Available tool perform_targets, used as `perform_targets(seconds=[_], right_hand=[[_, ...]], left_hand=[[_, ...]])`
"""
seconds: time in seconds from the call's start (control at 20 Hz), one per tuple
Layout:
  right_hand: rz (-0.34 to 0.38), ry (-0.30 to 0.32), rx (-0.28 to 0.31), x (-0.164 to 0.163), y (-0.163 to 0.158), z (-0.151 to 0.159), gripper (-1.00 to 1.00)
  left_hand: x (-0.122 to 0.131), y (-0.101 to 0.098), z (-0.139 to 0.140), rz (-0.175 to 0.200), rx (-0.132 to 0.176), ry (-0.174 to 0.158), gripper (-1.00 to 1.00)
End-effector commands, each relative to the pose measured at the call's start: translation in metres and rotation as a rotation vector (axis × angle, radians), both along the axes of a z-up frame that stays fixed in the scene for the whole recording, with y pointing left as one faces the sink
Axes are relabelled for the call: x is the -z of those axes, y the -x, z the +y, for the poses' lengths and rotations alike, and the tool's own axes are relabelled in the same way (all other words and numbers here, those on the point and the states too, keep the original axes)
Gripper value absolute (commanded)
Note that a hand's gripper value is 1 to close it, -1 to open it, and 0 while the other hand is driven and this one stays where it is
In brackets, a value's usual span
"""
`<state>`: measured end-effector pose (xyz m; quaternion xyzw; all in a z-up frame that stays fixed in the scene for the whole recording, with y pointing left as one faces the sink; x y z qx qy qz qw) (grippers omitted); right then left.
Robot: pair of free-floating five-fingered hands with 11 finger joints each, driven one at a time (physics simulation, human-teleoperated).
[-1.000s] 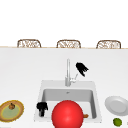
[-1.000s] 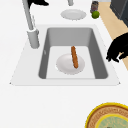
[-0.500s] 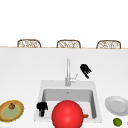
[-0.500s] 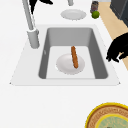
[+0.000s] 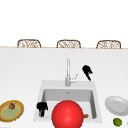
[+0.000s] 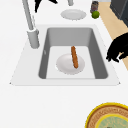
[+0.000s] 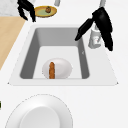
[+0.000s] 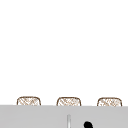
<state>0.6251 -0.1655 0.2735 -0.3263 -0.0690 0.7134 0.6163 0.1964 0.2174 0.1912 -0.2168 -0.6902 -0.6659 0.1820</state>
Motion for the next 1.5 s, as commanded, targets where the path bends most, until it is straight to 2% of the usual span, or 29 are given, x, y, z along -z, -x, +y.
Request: perform_targets(seconds=[0.0,0.15,0.35,0.4,0.55,0.7,0.85,1.45], right_hand=[[-0.033,-0.116,0.0,-0.002,0.024,-0.003,-1.0],[-0.054,-0.151,-0.008,-0.003,0.043,-0.006,-1.0],[-0.046,-0.116,-0.018,-0.001,0.076,-0.016,-1.0],[-0.05,-0.123,-0.019,-0.001,0.084,-0.017,-1.0],[-0.103,-0.189,-0.022,-0.001,0.103,-0.018,-1.0],[-0.115,-0.233,-0.024,-0.001,0.122,-0.02,-1.0],[-0.097,-0.263,-0.025,-0.004,0.146,-0.023,-1.0],[-0.09,-0.503,-0.024,-0.013,0.225,-0.029,-1.0]], left_hand=[[0.0,0.0,0.0,0.0,0.0,0.0,0.0],[0.0,0.0,0.0,0.0,0.0,0.0,0.0],[0.0,0.0,0.0,0.0,0.0,0.0,0.0],[0.0,0.0,0.0,0.0,0.0,0.0,0.0],[0.0,0.0,0.0,0.0,0.0,0.0,0.0],[0.0,0.0,0.0,0.0,0.0,0.0,0.0],[0.0,0.0,0.0,0.0,0.0,0.0,0.0],[0.0,0.0,0.0,0.0,0.0,0.0,0.0]])
